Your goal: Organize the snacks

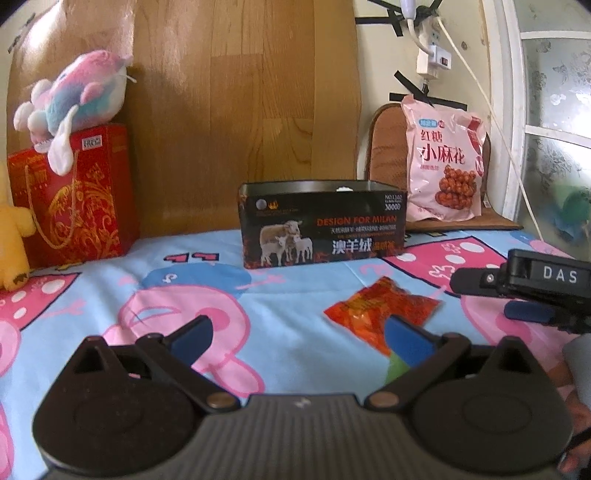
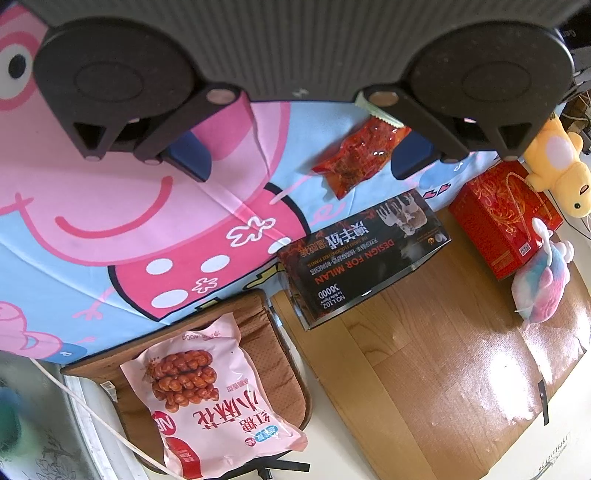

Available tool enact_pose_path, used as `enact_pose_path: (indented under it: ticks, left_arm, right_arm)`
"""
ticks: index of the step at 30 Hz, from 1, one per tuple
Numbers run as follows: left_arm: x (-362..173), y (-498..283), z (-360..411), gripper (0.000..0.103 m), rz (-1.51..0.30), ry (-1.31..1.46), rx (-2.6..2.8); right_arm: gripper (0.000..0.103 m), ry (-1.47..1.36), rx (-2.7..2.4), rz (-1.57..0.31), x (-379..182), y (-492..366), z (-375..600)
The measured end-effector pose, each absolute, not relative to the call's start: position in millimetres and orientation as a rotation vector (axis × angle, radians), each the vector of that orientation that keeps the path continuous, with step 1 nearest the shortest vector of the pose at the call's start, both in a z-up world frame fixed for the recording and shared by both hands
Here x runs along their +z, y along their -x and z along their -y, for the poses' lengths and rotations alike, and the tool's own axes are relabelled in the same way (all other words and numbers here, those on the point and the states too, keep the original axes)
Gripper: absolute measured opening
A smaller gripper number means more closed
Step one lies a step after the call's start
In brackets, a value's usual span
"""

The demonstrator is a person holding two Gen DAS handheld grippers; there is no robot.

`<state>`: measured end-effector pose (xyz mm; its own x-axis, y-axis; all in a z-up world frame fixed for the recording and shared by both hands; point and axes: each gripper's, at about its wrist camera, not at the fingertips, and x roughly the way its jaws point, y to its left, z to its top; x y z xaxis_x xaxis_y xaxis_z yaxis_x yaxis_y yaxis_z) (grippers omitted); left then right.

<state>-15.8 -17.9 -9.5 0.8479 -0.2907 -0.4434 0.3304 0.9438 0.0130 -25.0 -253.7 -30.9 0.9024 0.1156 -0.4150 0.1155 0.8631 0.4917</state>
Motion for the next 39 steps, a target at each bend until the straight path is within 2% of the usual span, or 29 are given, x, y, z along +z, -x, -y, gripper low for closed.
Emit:
enact_pose_path:
  ticks: [39]
  left_arm:
    - [-9.1, 20.0, 18.0, 0.103, -0.419, -0.095, -0.386]
  right_arm:
    - [0.103, -0.507, 0.018, -0.464, -30.0, 23.5, 250.4]
